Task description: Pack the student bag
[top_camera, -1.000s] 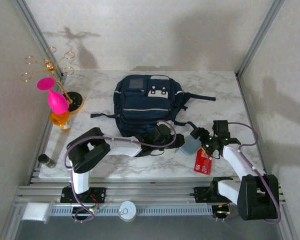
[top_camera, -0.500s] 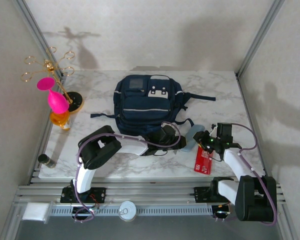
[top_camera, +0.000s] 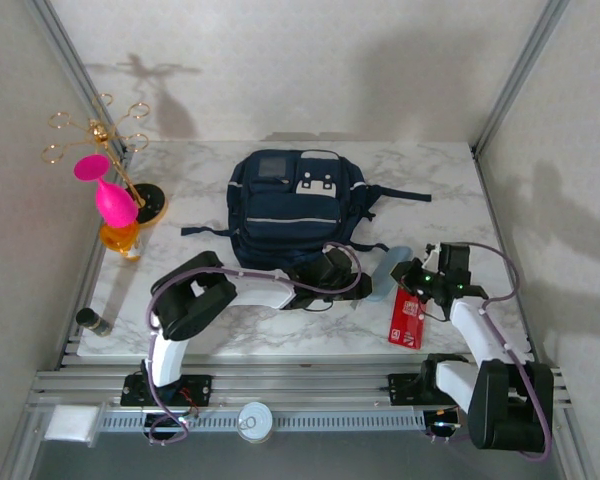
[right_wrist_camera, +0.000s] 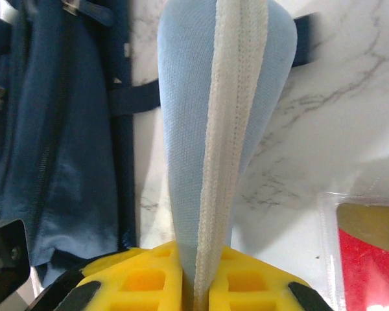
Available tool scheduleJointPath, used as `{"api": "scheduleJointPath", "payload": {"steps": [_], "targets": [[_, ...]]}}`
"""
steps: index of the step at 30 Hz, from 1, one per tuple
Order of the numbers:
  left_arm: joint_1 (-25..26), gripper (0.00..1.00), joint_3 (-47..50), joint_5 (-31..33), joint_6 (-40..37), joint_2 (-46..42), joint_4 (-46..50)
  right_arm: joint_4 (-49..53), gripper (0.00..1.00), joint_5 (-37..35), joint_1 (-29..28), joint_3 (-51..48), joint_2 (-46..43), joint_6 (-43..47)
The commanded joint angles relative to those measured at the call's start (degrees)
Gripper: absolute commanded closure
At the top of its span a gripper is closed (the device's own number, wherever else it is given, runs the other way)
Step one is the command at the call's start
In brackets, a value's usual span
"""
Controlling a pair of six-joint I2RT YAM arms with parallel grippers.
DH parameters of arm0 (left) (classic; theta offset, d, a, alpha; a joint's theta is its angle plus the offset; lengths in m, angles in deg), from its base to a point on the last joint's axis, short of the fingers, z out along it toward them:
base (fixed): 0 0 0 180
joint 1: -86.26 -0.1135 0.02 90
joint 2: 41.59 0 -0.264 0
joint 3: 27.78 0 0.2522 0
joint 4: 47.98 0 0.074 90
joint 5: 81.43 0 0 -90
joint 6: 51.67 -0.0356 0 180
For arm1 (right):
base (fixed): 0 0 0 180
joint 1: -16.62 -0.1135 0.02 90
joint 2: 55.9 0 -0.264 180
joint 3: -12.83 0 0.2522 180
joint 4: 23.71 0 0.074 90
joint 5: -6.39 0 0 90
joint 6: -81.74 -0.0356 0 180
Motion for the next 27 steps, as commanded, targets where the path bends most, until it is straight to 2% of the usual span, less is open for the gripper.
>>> {"api": "scheduleJointPath", "payload": {"steps": [1,3,4,6,9,13,16,19,23,27], "targets": [[-0.4,0.37,-0.2,1.6,-4.3,-9.8,6.8,4.6,0.96,-1.0,0.4,4.6,-3.3,2.8],[-3.1,0.35,4.4,-1.1,-3.7,-16.7,4.0,6.7,0.98,-1.2,0.4,6.7,-4.6,3.6],[-4.1,0.33,6.4,0.5,-4.2,-19.9,3.6,7.5,0.99,-1.2,0.4,7.7,-4.9,3.9],[-7.4,0.3,8.3,5.8,-5.3,-25.5,8.9,8.7,0.99,0.1,0.4,10.3,-5.1,4.7],[-14.8,0.26,8.5,5.6,-6.4,-29.1,15.9,9.9,1.0,4.0,0.4,14.2,-3.9,5.7],[-23.4,0.21,10.7,8.1,-8.4,-32.2,19.0,10.1,1.0,7.9,0.0,17.7,-1.6,4.9],[-31.2,0.13,12.8,6.1,-8.8,-32.3,18.6,5.7,0.99,14.6,-0.4,18.6,-0.1,2.2],[-37.0,0.1,13.8,3.9,-9.3,-31.3,17.3,2.7,0.99,16.1,-1.4,19.9,1.2,-0.3],[-40.2,0.05,14.2,3.4,-9.9,-28.4,13.9,-3.3,0.98,19.7,-3.2,19.5,3.0,-3.5],[-40.4,0.02,14.8,1.7,-9.5,-24.3,9.5,-4.8,0.98,20.6,-3.3,19.5,5.2,-4.0]]}}
